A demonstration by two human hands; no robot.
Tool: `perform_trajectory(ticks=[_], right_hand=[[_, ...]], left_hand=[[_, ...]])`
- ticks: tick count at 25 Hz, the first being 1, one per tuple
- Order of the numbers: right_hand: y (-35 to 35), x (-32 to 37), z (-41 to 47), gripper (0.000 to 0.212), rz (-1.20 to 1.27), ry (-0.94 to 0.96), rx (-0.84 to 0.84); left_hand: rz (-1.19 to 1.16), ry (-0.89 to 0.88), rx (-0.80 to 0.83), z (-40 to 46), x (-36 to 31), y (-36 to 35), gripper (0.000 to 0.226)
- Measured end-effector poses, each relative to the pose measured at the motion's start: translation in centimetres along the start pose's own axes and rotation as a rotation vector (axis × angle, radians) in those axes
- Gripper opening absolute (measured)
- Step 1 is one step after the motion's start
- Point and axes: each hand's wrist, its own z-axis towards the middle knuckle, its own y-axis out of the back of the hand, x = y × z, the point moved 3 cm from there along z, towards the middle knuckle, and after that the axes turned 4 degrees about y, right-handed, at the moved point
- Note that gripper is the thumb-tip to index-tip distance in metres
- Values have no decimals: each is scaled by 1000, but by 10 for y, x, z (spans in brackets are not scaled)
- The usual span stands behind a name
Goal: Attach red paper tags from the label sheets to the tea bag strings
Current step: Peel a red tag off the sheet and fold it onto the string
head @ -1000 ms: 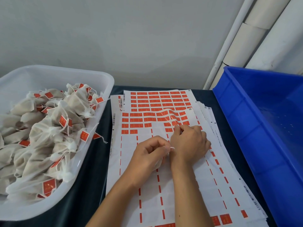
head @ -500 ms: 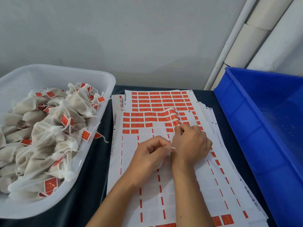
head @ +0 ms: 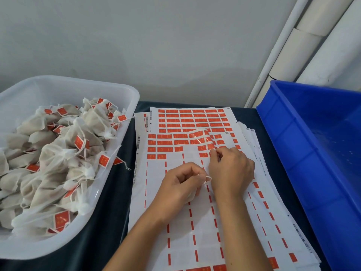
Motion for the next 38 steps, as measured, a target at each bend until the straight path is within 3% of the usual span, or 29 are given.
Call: perform_trajectory(ticks=[11, 17, 26, 38], right_hand=[[-1, -2, -1, 39, 42, -117, 55], [-1, -1, 0, 26, 19, -61, 35], [2, 4, -8, 25, -26, 22, -62], [2, 4, -12, 27, -52, 83, -55]], left_hand=[[-2, 18, -8, -1, -1, -2, 21], [-18, 10, 9, -1, -1, -1, 21], [-38, -3, 20, 0, 0, 0, 21], [-7, -3, 7, 0, 1, 0, 21]])
